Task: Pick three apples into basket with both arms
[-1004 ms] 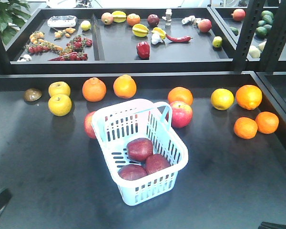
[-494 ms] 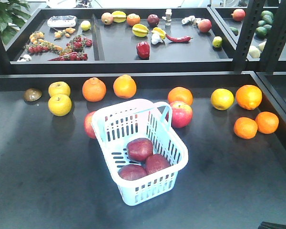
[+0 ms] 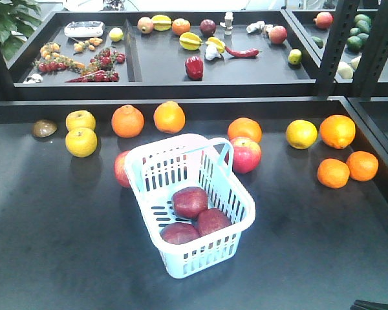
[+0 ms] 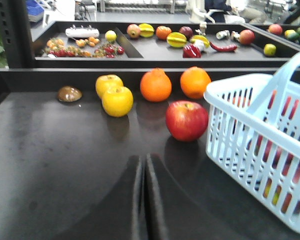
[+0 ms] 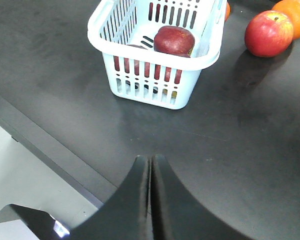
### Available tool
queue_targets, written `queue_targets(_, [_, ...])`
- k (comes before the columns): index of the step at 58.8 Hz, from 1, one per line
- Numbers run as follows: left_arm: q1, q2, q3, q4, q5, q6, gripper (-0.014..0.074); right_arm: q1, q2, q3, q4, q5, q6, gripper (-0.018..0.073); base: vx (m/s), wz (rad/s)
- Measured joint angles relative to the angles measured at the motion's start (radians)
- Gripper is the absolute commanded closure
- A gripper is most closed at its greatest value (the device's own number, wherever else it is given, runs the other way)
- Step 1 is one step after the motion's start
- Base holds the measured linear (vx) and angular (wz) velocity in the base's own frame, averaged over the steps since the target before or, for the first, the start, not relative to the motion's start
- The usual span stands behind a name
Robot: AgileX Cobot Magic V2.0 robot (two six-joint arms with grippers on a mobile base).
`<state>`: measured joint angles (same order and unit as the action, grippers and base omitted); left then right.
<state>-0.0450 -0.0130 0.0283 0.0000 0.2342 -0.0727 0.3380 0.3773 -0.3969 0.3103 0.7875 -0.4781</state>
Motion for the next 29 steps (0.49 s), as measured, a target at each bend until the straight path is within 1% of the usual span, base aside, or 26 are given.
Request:
queue_targets(8, [0.000, 0.000, 0.000, 0.000, -0.008, -0.007, 0.0603, 0.000, 0.000, 0.000, 0.000, 0.000, 0.000, 0.0564, 0.00, 0.00])
queue_targets(13, [0.000, 0.000, 0.000, 0.000, -0.018, -0.026, 0.0603, 0.000, 0.000, 0.000, 0.000, 0.000, 0.000, 0.0564, 0.00, 0.00])
queue_targets(19, [0.000, 0.000, 0.000, 0.000, -0.052, -0.053, 0.0603, 0.000, 0.000, 0.000, 0.000, 0.000, 0.000, 0.0564, 0.00, 0.00])
queue_targets(24, [0.000, 0.000, 0.000, 0.000, -0.079, -0.060, 0.0603, 0.000, 0.000, 0.000, 0.000, 0.000, 0.000, 0.0564, 0.00, 0.00])
queue_targets(29, [0.000, 0.000, 0.000, 0.021, -0.087, -0.062, 0.0603, 0.000, 0.000, 0.000, 0.000, 0.000, 0.000, 0.0564, 0.00, 0.00])
